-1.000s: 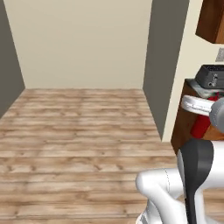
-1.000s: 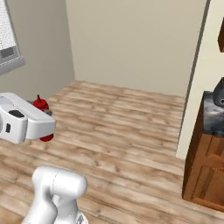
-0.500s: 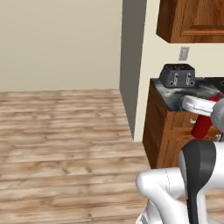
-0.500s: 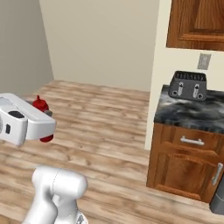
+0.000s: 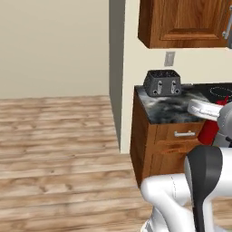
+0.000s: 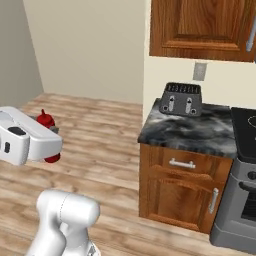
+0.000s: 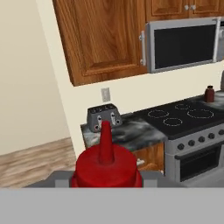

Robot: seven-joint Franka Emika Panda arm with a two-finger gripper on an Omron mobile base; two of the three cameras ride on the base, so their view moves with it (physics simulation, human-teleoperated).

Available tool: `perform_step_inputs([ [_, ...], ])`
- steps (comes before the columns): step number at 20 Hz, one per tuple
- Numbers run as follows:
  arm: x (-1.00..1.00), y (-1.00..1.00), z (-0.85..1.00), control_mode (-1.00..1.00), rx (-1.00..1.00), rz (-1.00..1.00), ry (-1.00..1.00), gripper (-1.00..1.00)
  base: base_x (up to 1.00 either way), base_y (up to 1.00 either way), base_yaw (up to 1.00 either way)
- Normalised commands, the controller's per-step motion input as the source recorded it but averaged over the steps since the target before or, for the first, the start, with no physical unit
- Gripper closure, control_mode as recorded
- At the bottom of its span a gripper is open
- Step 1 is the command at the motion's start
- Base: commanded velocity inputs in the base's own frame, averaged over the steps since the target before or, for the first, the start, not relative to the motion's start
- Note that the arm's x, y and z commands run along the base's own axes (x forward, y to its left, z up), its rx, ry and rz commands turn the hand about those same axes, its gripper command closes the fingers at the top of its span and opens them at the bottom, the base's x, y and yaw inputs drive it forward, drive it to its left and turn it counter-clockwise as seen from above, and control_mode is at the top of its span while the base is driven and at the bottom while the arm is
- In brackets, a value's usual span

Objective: Collect the paprika, ketchup, and shaker from the cabinet and place them next to the stove.

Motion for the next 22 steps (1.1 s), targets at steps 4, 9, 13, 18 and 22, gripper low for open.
perform_step_inputs([
  [4,0.00,0.00,0.00,1.00,0.00,0.00,0.00,1.00,0.45,-0.87,-0.02],
  [9,0.00,0.00,0.00,1.00,0.00,0.00,0.00,1.00,0.37,-0.96,-0.02],
  [13,0.00,0.00,0.00,1.00,0.00,0.00,0.00,1.00,0.30,-0.98,-0.01],
  [18,0.00,0.00,0.00,1.00,0.00,0.00,0.00,1.00,0.34,-0.99,0.00],
  [22,0.00,0.00,0.00,1.00,0.00,0.00,0.00,1.00,0.35,-1.00,0.00],
])
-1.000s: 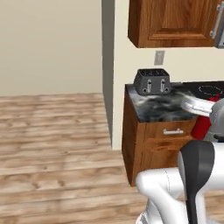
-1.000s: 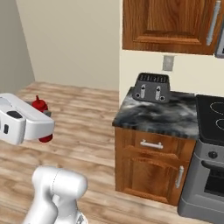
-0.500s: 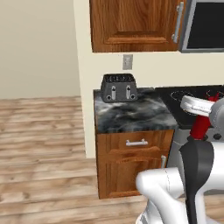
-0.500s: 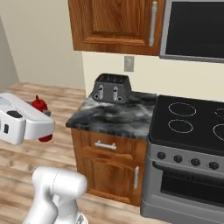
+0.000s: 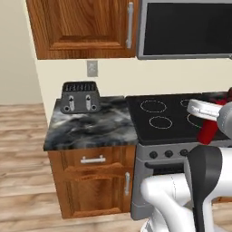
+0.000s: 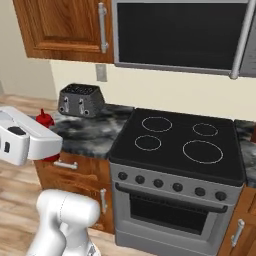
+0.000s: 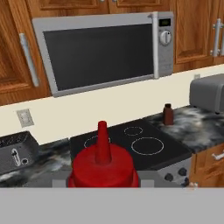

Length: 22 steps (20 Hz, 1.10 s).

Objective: Collect the paprika, ketchup, and shaker from the cabinet and place them next to the stove.

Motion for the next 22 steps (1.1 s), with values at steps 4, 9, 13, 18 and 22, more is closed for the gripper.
perform_step_inputs([
  [4,0.00,0.00,0.00,1.00,0.00,0.00,0.00,1.00,0.38,-0.98,0.00],
  [9,0.00,0.00,0.00,1.00,0.00,0.00,0.00,1.00,0.38,-0.92,0.00],
  [13,0.00,0.00,0.00,1.00,0.00,0.00,0.00,1.00,0.39,-0.84,0.00],
  [18,0.02,-0.01,-0.03,-1.00,0.00,0.00,-0.01,1.00,0.23,-0.49,0.00],
  [22,0.24,-0.03,-0.32,-1.00,-0.01,0.00,0.00,1.00,0.00,0.00,0.00],
])
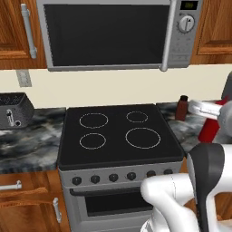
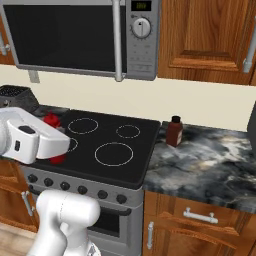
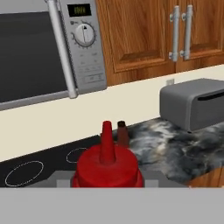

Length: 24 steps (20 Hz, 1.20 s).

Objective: Collect the paprika, ketchup, and shaker from the cabinet and place them next to the stove.

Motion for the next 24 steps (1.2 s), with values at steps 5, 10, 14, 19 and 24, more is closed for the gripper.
perform_step_inputs([
  [5,0.32,-0.33,-0.36,-1.00,0.00,0.10,0.00,1.00,0.00,0.00,0.00],
  [10,0.20,-0.50,-0.33,-1.00,0.00,0.26,0.00,1.00,0.00,0.00,0.00],
  [14,0.18,-0.48,-0.35,-1.00,0.00,0.30,0.00,1.00,0.00,0.00,0.00],
  [19,0.23,-0.47,-0.37,-1.00,0.00,0.28,0.00,1.00,0.00,0.00,0.00],
  [24,0.46,-0.36,-0.37,-1.00,0.00,0.31,-0.01,1.00,0.00,0.00,0.00],
])
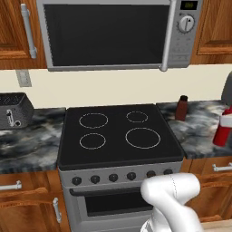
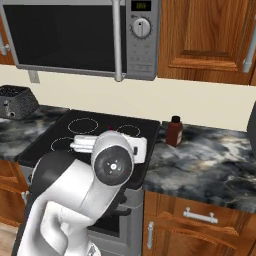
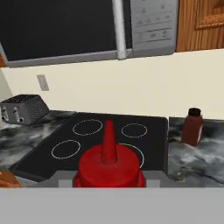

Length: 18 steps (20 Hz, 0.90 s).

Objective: Collect the paprika, ketchup, and shaker from the cabinet and place them next to the stove.

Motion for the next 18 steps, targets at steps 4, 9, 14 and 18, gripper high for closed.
perform_step_inputs([
  [4,0.62,-0.51,-0.29,-1.00,0.00,0.33,-0.01,1.00,0.00,0.00,0.00],
  [9,0.60,-0.51,-0.29,-1.00,0.00,0.32,-0.02,1.00,0.00,0.00,0.00],
  [14,0.44,-0.36,-0.34,-1.00,-0.01,0.27,-0.03,1.00,0.00,0.00,0.00],
  [18,0.50,-0.10,-0.29,-1.00,-0.02,0.16,-0.02,1.00,0.00,0.00,0.00],
])
